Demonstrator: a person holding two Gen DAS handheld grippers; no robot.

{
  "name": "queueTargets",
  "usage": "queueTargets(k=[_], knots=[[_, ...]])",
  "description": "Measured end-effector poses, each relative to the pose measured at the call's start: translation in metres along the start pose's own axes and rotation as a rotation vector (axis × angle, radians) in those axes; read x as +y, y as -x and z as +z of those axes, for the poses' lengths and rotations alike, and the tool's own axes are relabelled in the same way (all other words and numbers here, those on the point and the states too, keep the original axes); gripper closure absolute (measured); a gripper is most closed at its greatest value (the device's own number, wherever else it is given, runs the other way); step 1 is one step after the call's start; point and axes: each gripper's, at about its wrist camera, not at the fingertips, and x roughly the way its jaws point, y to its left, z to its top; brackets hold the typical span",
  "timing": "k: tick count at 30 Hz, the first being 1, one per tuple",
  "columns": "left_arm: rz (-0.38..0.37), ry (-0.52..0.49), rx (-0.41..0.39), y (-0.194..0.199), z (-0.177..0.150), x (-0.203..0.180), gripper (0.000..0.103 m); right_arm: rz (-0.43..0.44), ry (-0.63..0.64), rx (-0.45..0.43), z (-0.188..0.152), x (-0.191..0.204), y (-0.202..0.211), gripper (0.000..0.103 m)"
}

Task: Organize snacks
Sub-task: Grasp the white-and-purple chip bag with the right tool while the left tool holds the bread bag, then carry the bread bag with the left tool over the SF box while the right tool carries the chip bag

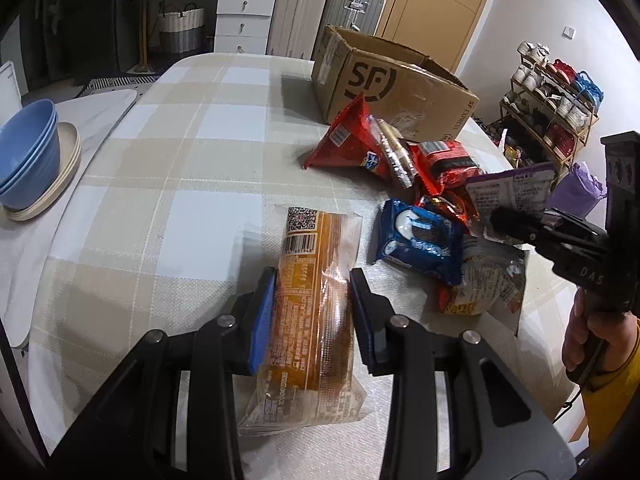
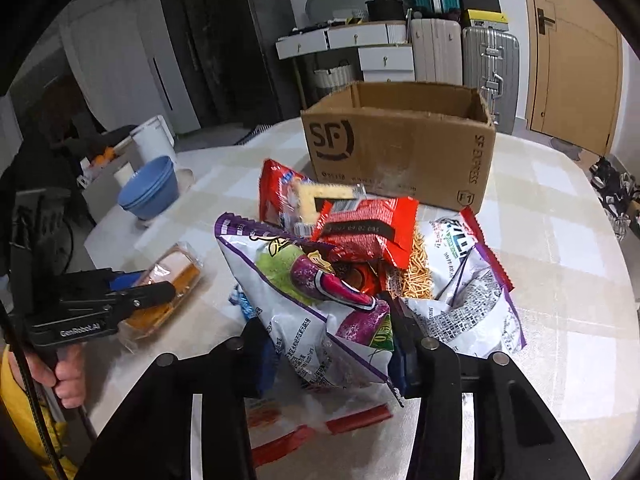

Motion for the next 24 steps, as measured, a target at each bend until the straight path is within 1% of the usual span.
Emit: queueTargets(k=[5, 8, 10, 13, 18, 24], knots=[[0.0, -0.013, -0.022, 0.014, 0.002, -0.008, 0.071, 0.029, -0.009, -0.056, -0.001, 0.007, 0.028, 0.059], [-0.009, -0.021, -0.036, 0.026, 0.002, -0.014, 0.071, 0.058, -0.038, -0.096, -0.004, 0.01, 0.051, 0.059], [-0.019, -0.016, -0.062, 0.036, 0.002, -0.017, 0.071, 0.082, -0.061, -0.12, -0.007, 0.012, 0.065, 0.059], [-0.021, -0.042, -0.086, 0.052, 0.002, -0.029, 0.071, 0.1, -0.074, -0.158, -0.013, 0.018, 0.086, 0.059], [-0.039, -0.082, -0.122, 0.078, 0.001, -0.052, 0.071, 0.112, -0.103, -0.2, -0.025, 0.022, 0.113, 0.059], [-0.066, -0.129, -0.151, 0.105, 0.002, -0.077, 0.071, 0.096, -0.109, -0.261, -0.031, 0.021, 0.147, 0.059]])
